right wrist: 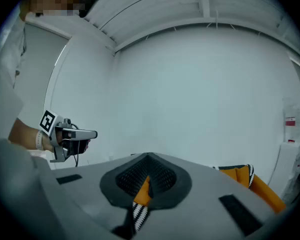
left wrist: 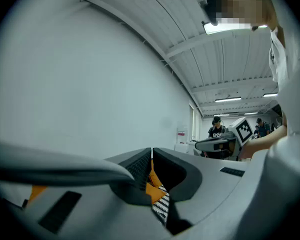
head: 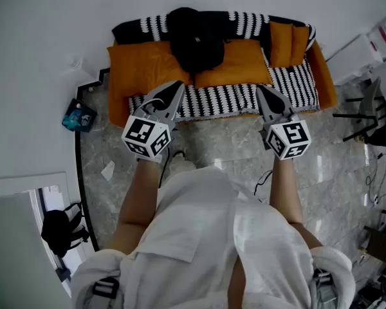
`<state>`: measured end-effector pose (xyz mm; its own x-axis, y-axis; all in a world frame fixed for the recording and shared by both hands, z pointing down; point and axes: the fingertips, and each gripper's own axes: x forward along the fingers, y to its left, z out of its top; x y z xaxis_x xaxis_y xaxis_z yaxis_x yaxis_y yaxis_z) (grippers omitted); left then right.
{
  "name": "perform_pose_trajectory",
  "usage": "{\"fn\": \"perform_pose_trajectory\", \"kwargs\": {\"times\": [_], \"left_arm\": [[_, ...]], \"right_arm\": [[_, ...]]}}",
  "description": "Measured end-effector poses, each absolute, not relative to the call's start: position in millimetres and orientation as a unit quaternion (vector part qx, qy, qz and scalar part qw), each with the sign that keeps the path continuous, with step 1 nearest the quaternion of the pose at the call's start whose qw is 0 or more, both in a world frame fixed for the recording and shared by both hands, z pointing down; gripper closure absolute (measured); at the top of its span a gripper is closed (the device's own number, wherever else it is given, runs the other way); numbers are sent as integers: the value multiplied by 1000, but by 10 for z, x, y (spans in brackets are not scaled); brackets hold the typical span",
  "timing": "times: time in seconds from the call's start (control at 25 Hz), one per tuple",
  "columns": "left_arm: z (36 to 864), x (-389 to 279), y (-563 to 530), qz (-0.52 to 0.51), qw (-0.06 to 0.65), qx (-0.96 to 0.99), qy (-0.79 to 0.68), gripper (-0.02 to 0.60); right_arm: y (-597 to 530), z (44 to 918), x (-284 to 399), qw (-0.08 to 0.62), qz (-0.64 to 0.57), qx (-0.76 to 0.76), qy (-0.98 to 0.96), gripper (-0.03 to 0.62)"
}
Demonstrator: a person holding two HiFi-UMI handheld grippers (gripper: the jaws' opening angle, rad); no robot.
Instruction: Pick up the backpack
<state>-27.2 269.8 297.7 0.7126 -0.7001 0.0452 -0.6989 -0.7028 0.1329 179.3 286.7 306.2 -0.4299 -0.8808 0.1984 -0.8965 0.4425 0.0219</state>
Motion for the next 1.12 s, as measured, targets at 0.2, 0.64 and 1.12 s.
{"fn": "perform_pose_trajectory", "kwargs": {"times": [0.2, 0.64, 1.12], "left_arm": [[2999, -372, 2577, -4, 72, 923, -377, 549], [3082, -765, 2090, -7, 84, 926, -368, 549], [3206, -1487, 1553, -17, 101, 922, -374, 549]], "right_arm": [[2765, 3079, 1677, 95, 43, 525, -845, 577], [2336, 3162, 1249, 101, 59, 520, -846, 577], [1866, 3248, 550, 96, 68, 515, -849, 576]]}}
